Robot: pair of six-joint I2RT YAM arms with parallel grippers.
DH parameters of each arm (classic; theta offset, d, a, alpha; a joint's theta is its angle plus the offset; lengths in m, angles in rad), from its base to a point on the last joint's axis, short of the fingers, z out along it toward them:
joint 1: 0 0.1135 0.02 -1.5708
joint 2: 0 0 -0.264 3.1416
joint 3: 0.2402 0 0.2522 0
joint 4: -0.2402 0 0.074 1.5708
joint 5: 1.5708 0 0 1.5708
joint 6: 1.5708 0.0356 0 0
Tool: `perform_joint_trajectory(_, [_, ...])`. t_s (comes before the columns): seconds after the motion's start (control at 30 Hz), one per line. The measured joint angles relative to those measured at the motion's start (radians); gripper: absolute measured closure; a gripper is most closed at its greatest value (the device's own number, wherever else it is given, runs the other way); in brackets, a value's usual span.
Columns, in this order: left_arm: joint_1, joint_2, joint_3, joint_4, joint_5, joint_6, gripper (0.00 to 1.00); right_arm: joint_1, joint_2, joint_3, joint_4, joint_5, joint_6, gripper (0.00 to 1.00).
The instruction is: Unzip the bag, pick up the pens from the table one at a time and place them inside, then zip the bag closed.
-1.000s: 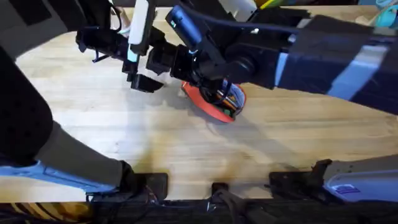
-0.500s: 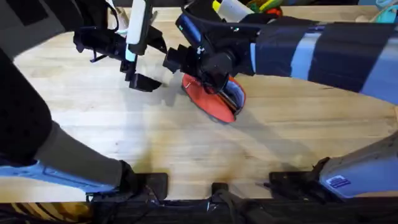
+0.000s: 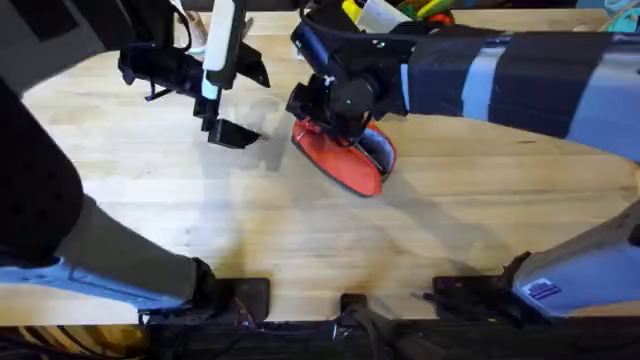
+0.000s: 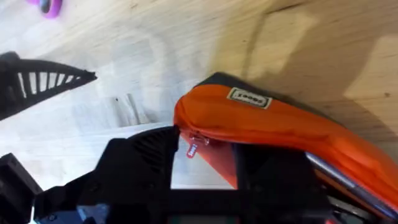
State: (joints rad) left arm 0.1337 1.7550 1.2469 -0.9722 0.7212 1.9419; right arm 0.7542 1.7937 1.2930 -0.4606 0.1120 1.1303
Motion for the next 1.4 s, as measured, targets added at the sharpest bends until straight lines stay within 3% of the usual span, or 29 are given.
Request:
perform_joint_trajectory(0.4, [0.000, 0.000, 0.000, 0.000, 0.000, 0.000, 0.008, -0.001, 0.008, 0.000, 0.018, -0.001, 0.000, 0.867])
perform_joint_trajectory(0.73, [0.000, 0.000, 0.000, 0.000, 0.000, 0.000, 0.007, -0.013, 0.001, 0.000, 0.019, -0.030, -0.014, 0.901])
perform_joint_trajectory(1.1, [0.000, 0.000, 0.000, 0.000, 0.029, 0.000, 0.007, -0.022, -0.116, 0.000, 0.003, -0.067, -0.039, 0.931])
perform_joint_trajectory(1.23, [0.000, 0.000, 0.000, 0.000, 0.083, 0.000, 0.007, -0.027, -0.117, 0.000, 0.003, -0.110, -0.041, 0.942])
perform_joint_trajectory(1.4, [0.000, 0.000, 0.000, -0.028, 0.218, 0.000, 0.007, -0.028, -0.117, 0.000, 0.004, -0.143, -0.042, 0.954])
